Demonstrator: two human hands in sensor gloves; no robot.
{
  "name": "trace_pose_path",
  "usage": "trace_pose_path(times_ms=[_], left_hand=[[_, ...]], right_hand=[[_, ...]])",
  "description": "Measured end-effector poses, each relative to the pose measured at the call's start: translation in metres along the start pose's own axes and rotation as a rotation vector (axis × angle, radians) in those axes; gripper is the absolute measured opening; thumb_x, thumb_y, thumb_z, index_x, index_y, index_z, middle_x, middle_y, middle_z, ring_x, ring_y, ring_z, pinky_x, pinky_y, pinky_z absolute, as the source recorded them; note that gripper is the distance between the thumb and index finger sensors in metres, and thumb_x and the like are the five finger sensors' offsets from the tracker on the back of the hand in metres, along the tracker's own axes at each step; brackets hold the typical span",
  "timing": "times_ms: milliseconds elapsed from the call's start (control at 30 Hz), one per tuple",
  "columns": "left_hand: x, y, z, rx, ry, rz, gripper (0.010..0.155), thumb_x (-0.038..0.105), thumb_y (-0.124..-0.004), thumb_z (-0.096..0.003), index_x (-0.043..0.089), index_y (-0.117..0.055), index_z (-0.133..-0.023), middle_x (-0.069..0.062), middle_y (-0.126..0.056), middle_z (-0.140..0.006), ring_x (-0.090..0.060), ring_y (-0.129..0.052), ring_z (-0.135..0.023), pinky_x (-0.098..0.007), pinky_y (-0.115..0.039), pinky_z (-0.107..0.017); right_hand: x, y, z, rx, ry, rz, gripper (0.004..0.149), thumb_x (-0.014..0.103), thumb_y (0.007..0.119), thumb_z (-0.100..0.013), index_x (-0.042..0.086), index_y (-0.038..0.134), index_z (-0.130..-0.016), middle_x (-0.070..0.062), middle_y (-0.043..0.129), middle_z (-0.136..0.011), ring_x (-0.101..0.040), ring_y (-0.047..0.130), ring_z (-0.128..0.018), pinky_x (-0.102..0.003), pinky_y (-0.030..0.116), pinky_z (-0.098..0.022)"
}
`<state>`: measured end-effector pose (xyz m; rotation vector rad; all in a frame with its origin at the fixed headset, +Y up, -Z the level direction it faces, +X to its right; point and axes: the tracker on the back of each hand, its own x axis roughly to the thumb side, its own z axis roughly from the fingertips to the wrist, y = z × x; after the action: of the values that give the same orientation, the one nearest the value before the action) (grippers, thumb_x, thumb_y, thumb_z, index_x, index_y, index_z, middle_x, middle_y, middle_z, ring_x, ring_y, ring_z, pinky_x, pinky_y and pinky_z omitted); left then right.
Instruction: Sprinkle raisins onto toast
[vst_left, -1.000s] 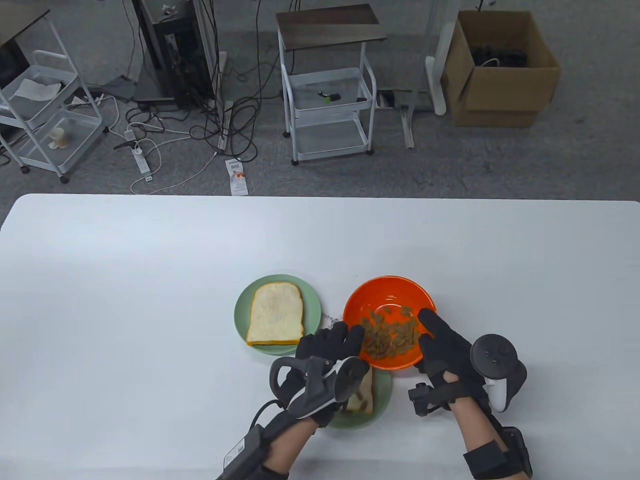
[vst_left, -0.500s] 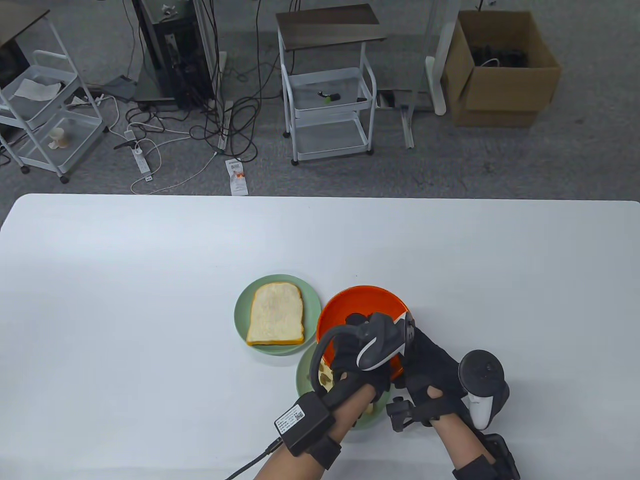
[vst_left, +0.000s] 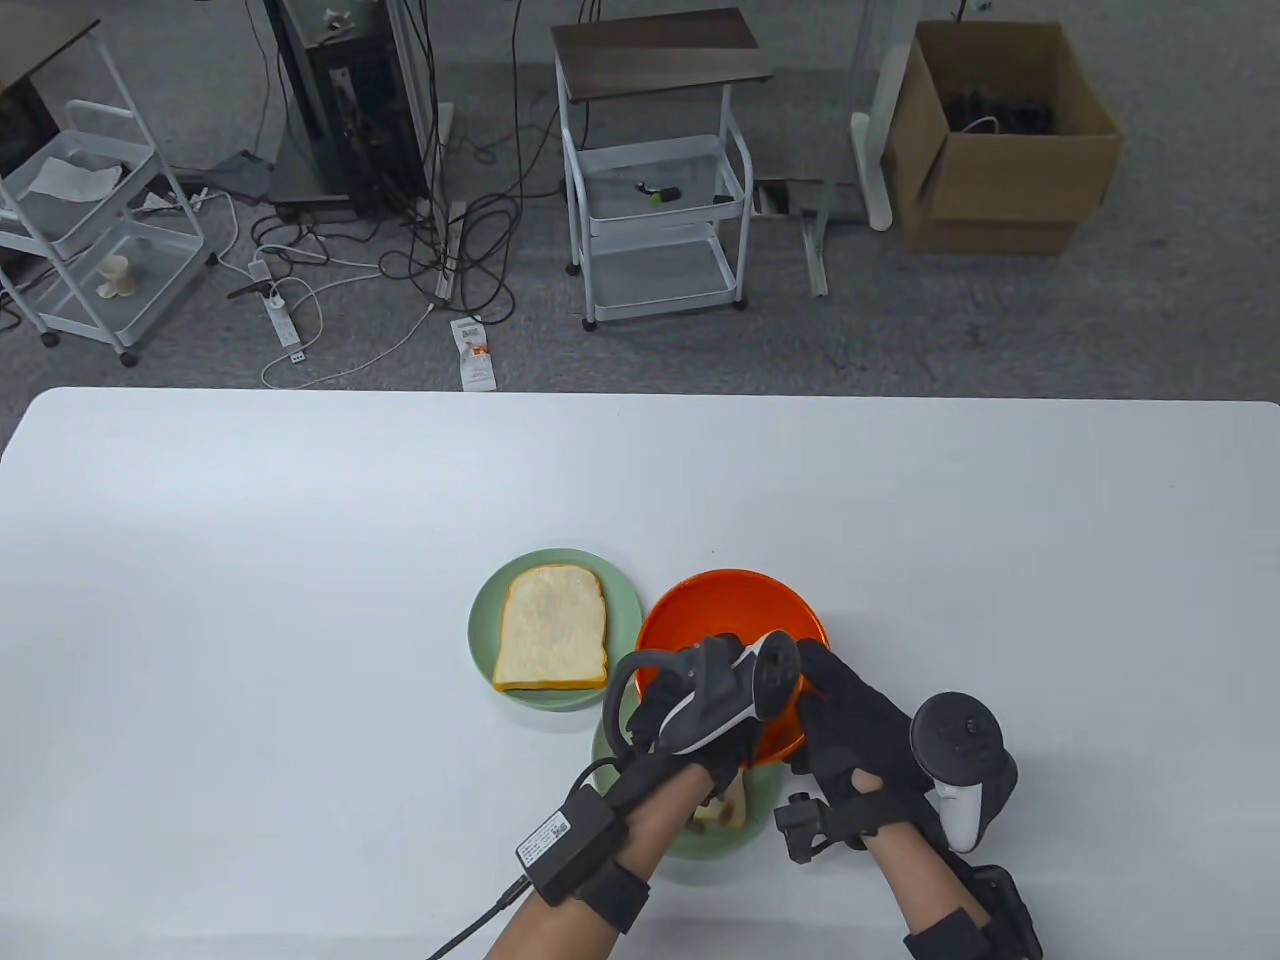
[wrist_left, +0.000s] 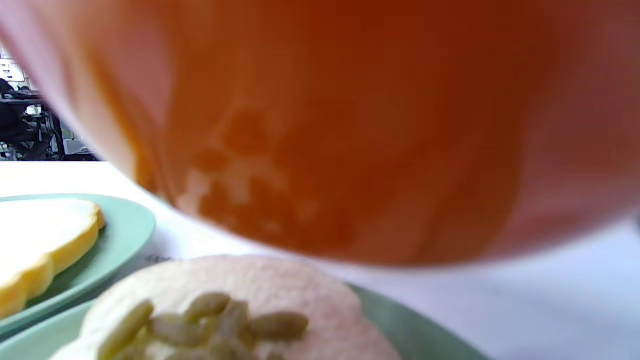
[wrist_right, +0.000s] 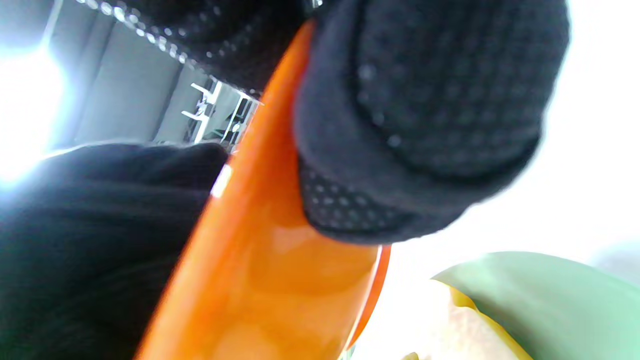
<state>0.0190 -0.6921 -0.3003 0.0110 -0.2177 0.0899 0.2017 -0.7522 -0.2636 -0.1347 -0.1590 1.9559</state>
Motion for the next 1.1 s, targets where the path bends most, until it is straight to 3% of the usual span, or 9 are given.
trace_pose_path(times_ms=[167,333,433,600,800,867,967,1033,1100], left_hand=[[-0.024,0.024,0.001,0.077,0.032,0.155,0.040,0.046,-0.104,-0.0353,0.040,-0.098,-0.074,0.006,-0.102,-0.071,-0.010,-0.115,-0.030,-0.023,-0.101,-0.025],[-0.074,0.035,-0.015,0.097,0.151,0.173,0.040,0.047,-0.104,-0.0361,0.041,-0.097,-0.075,0.007,-0.102,-0.072,-0.010,-0.115,-0.032,-0.023,-0.101,-0.026],[-0.112,0.024,-0.029,0.067,0.250,0.194,0.040,0.046,-0.103,-0.0368,0.041,-0.097,-0.075,0.006,-0.101,-0.073,-0.010,-0.115,-0.033,-0.023,-0.101,-0.027],[-0.161,-0.017,-0.047,-0.021,0.391,0.146,0.041,0.045,-0.101,-0.0397,0.041,-0.094,-0.079,0.006,-0.099,-0.078,-0.010,-0.115,-0.039,-0.024,-0.101,-0.032],[-0.179,-0.044,-0.056,-0.073,0.388,0.043,0.041,0.046,-0.091,-0.0442,0.041,-0.091,-0.085,0.008,-0.104,-0.076,-0.011,-0.113,-0.041,-0.028,-0.097,-0.033],[-0.181,-0.044,-0.055,-0.067,0.388,-0.014,0.044,0.053,-0.084,-0.0452,0.041,-0.090,-0.087,0.009,-0.104,-0.077,-0.011,-0.113,-0.039,-0.028,-0.096,-0.032],[-0.183,-0.040,-0.055,-0.161,0.378,-0.059,0.051,0.064,-0.078,-0.0442,0.039,-0.093,-0.086,0.005,-0.101,-0.084,-0.012,-0.111,-0.036,-0.029,-0.095,-0.030],[-0.182,-0.035,-0.053,-0.221,0.370,-0.045,0.056,0.068,-0.072,-0.0443,0.039,-0.090,-0.089,0.002,-0.095,-0.092,-0.014,-0.111,-0.038,-0.030,-0.095,-0.032],[-0.177,-0.024,-0.049,-0.210,0.335,-0.006,0.062,0.070,-0.071,-0.0435,0.037,-0.087,-0.093,0.000,-0.092,-0.096,-0.015,-0.111,-0.038,-0.030,-0.094,-0.031]], right_hand=[[-0.011,-0.002,-0.007,-0.007,0.037,0.018,0.047,0.016,0.089,-0.044,0.008,0.086,-0.090,-0.036,0.092,-0.075,-0.030,0.111,-0.016,-0.026,0.099,-0.007],[-0.014,-0.003,-0.009,-0.017,0.038,0.060,0.047,0.016,0.089,-0.044,0.008,0.086,-0.090,-0.036,0.092,-0.075,-0.030,0.111,-0.016,-0.026,0.099,-0.007],[-0.014,-0.004,-0.011,-0.020,0.035,0.079,0.047,0.016,0.089,-0.044,0.008,0.086,-0.090,-0.036,0.092,-0.075,-0.031,0.111,-0.015,-0.027,0.099,-0.007],[-0.014,-0.007,-0.013,-0.028,0.024,0.091,0.047,0.016,0.089,-0.044,0.007,0.086,-0.090,-0.036,0.092,-0.075,-0.031,0.111,-0.015,-0.027,0.099,-0.007],[-0.015,-0.007,-0.015,-0.027,0.009,0.114,0.047,0.016,0.089,-0.044,0.008,0.087,-0.090,-0.036,0.092,-0.075,-0.031,0.111,-0.016,-0.027,0.099,-0.007],[-0.015,-0.007,-0.015,-0.024,0.006,0.116,0.047,0.016,0.089,-0.044,0.008,0.087,-0.090,-0.036,0.092,-0.075,-0.031,0.111,-0.016,-0.027,0.099,-0.007],[-0.014,-0.007,-0.016,-0.019,0.003,0.116,0.047,0.016,0.089,-0.044,0.008,0.087,-0.090,-0.036,0.092,-0.075,-0.031,0.111,-0.016,-0.027,0.099,-0.007],[-0.014,-0.006,-0.016,-0.016,0.000,0.117,0.047,0.016,0.089,-0.044,0.008,0.087,-0.090,-0.036,0.092,-0.075,-0.031,0.111,-0.016,-0.027,0.098,-0.007],[-0.015,-0.006,-0.016,-0.013,-0.001,0.118,0.046,0.016,0.089,-0.044,0.008,0.087,-0.090,-0.036,0.092,-0.075,-0.031,0.111,-0.016,-0.027,0.098,-0.007]])
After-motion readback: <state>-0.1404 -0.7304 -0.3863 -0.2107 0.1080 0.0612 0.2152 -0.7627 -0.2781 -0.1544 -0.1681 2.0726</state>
